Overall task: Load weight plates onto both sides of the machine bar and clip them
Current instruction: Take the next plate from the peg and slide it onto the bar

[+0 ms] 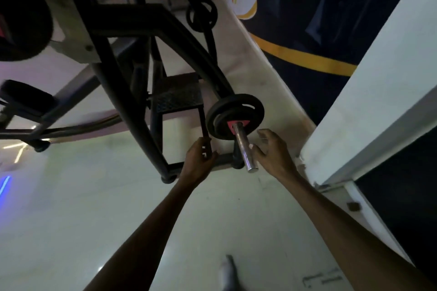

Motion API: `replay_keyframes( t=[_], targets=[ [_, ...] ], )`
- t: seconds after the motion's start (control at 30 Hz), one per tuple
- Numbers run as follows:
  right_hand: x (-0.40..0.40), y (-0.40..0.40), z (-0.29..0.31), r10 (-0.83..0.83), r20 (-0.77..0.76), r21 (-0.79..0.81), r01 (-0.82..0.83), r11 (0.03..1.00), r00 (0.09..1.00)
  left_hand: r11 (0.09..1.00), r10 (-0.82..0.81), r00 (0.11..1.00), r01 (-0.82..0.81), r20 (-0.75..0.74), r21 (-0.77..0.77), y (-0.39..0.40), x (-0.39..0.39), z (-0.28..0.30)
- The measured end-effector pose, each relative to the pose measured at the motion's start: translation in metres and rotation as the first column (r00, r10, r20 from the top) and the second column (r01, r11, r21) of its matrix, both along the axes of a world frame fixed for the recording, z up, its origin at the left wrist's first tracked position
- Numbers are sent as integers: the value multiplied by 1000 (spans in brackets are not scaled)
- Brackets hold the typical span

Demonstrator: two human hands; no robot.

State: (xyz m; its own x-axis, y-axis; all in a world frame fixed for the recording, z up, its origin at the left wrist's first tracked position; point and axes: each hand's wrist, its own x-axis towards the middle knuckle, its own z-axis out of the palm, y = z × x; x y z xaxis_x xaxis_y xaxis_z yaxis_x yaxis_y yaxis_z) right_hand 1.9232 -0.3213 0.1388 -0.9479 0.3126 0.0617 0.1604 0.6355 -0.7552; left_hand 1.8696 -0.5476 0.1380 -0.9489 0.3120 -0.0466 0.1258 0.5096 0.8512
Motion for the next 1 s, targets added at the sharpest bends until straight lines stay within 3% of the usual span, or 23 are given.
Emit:
replay_keyframes(
  t=[0.33,0.5,0.73,0.83,1.0],
  targets=[
    [-157,85,-125,55,67,-68,-51,996,996,999,40,990,-34,138,-41,84,-150,-117],
    [-225,118,-179,95,36,-80,-92,993,995,993,116,988,-112,103,-43,101,-207,-168],
    [-240,124,-216,24,-117,-85,-34,996,993,971,237,970,-238,46,17,106,-214,-216],
    [-240,123,-219,-18,-121,-103,5,995,993,965,262,965,-262,4,21,109,-212,-222],
    [-237,135,-225,60,-74,-39,-63,997,995,970,238,971,-239,28,49,113,-205,-217]
  ],
)
